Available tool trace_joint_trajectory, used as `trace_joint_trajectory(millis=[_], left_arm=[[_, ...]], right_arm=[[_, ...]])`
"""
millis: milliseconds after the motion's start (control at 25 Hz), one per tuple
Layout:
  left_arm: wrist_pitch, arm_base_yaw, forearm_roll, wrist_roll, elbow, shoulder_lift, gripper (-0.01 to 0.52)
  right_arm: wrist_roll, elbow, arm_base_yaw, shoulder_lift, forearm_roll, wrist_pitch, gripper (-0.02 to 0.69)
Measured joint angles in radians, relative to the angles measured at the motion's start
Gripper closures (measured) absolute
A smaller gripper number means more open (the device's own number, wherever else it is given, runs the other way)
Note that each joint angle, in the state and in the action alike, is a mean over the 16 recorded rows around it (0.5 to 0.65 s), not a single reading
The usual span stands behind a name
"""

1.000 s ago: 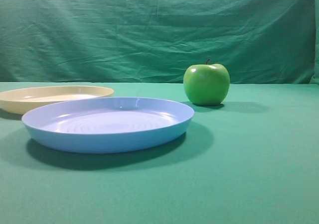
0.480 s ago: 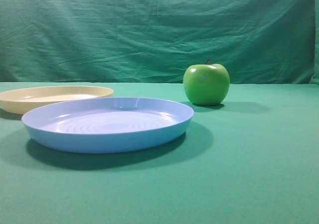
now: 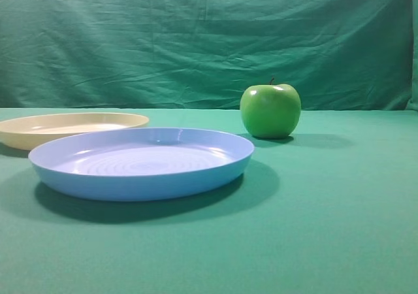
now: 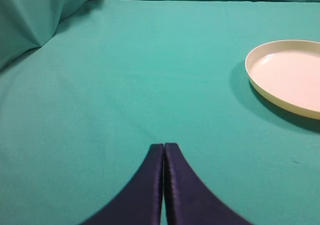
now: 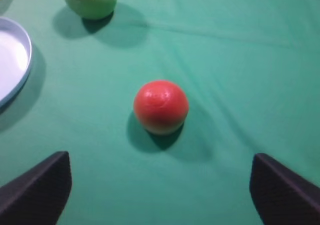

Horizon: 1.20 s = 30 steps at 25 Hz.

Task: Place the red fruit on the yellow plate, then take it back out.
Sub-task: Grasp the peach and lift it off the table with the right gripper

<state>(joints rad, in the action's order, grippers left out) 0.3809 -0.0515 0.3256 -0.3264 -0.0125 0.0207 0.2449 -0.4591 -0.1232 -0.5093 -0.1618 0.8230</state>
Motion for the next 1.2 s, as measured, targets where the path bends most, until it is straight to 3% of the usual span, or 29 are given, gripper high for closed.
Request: trace_joint_trajectory(millis=[1000, 1200], left_arm=[[0.000, 0.000, 0.000, 0.000, 0.000, 0.000, 0.514], [0.000, 0.000, 0.000, 0.000, 0.000, 0.000, 0.514]], right_arm=[[0.002, -0.152, -0.066, -0.889, 0.000, -0.337, 0.021], [0.002, -0.189, -0.066, -0.995, -0.001, -0.351, 0.067]])
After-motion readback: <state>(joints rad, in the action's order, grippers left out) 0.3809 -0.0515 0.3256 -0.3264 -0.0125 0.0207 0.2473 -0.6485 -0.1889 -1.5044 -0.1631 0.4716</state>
